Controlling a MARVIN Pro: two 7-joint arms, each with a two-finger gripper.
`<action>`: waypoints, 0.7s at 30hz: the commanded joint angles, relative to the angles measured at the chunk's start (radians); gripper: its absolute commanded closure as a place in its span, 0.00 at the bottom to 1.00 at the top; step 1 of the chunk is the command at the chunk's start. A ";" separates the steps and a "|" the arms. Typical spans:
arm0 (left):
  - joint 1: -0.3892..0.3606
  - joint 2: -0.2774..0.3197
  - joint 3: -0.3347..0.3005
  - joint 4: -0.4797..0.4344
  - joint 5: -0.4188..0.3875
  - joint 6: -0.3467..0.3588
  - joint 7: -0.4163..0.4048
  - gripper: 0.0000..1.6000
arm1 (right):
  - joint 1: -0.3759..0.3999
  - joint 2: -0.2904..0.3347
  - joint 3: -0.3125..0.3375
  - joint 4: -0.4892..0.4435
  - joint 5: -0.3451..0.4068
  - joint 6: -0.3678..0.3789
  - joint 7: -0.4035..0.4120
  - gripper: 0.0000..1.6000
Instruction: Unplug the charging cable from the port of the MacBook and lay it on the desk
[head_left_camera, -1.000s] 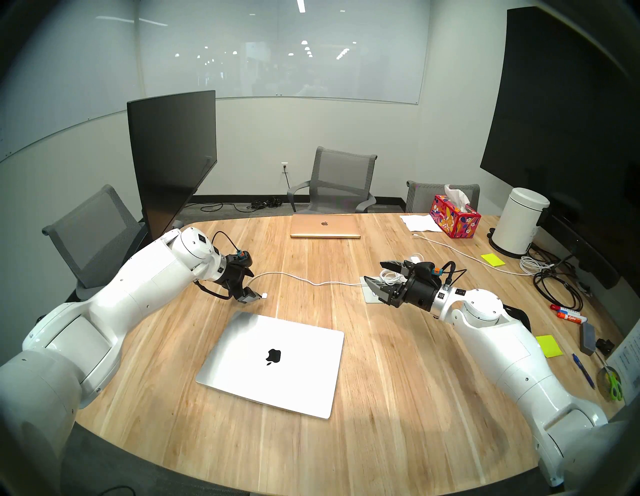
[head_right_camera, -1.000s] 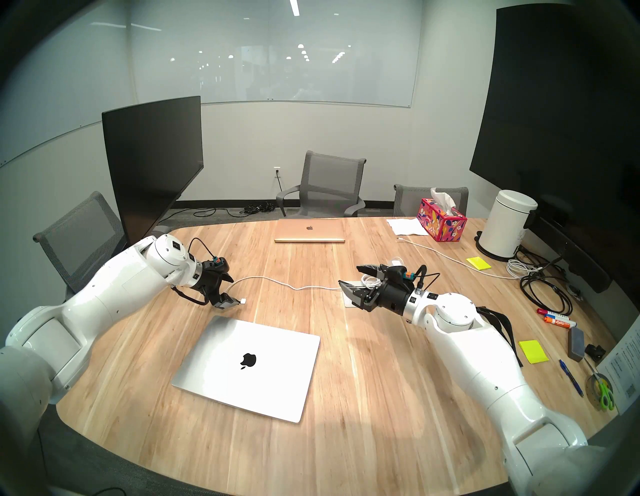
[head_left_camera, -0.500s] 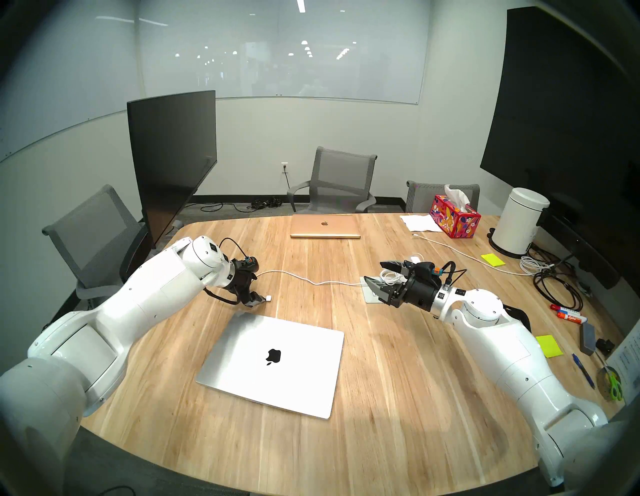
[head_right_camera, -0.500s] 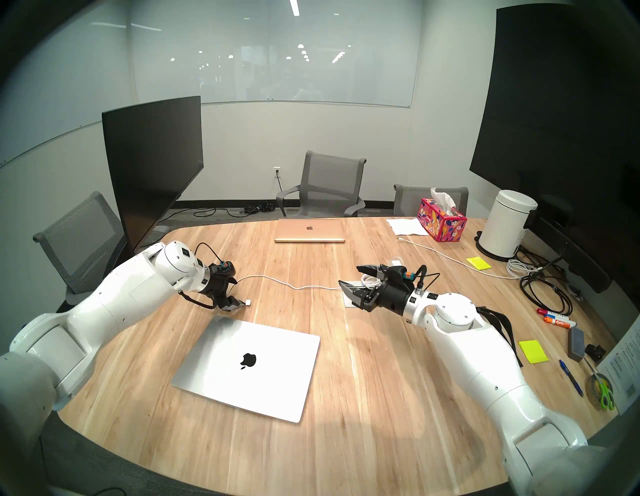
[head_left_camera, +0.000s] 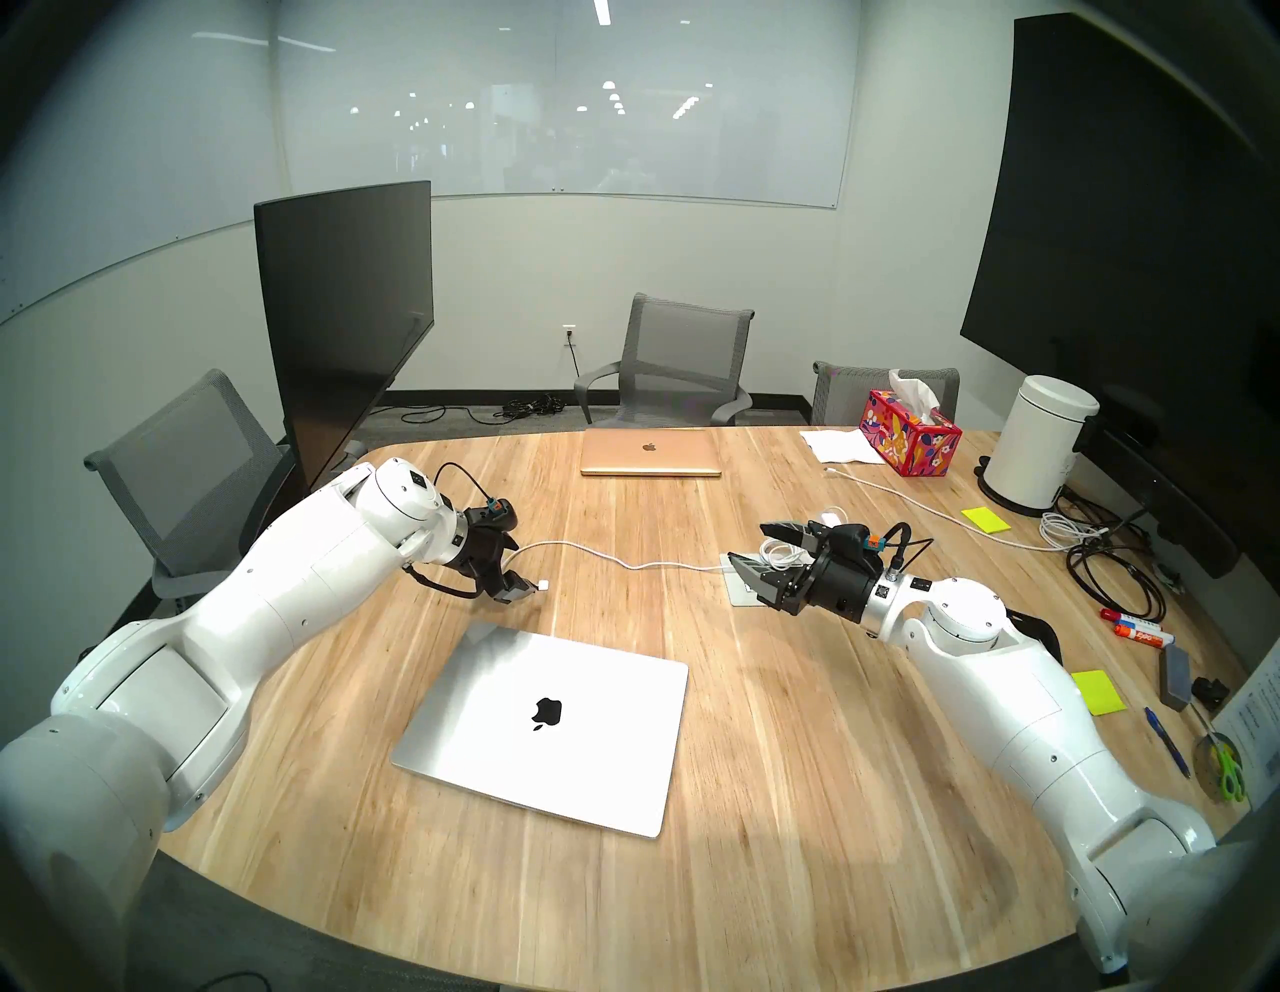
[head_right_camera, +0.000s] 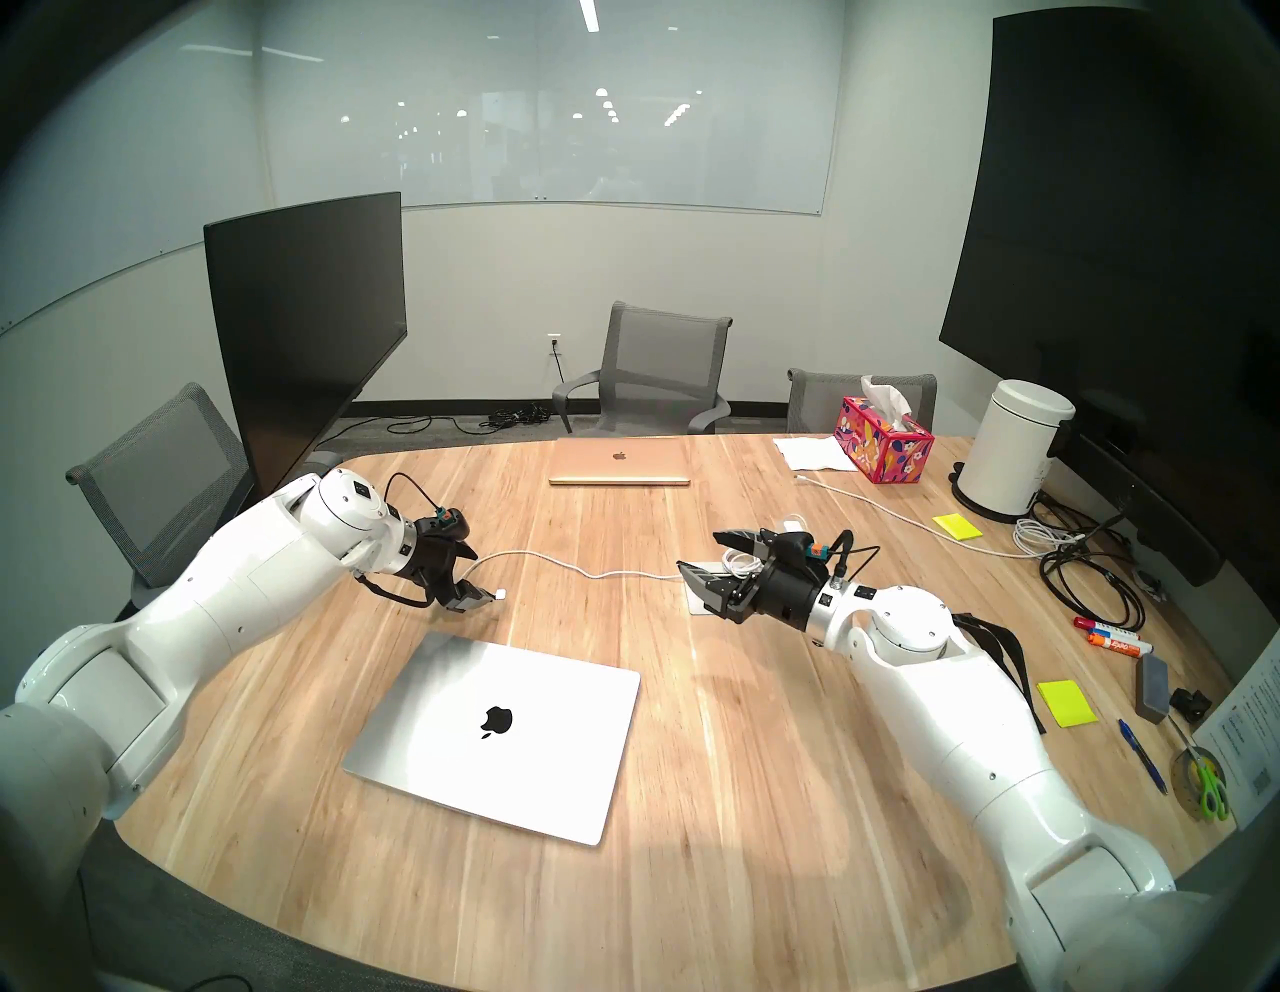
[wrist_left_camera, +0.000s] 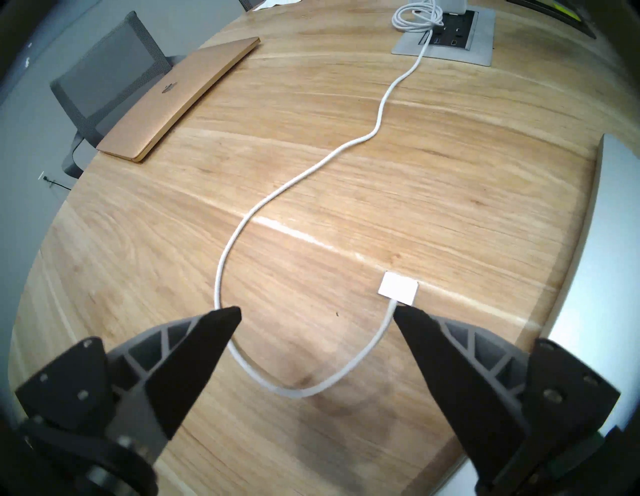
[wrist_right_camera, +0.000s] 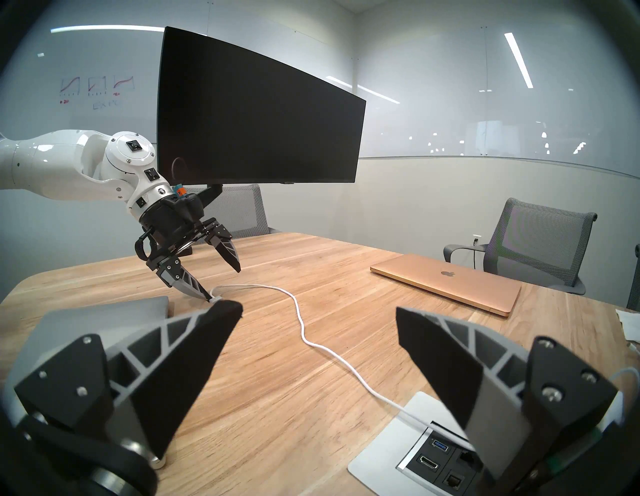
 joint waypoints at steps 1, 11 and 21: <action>-0.019 -0.008 -0.014 -0.004 -0.004 -0.008 0.012 0.00 | 0.013 0.001 0.007 -0.017 0.004 0.002 -0.001 0.00; -0.021 -0.034 -0.041 0.031 -0.049 0.009 0.002 0.00 | 0.013 0.001 0.007 -0.016 0.004 0.002 -0.001 0.00; -0.022 -0.067 0.027 0.084 0.029 -0.009 0.062 0.00 | 0.013 0.001 0.007 -0.016 0.004 0.002 -0.001 0.00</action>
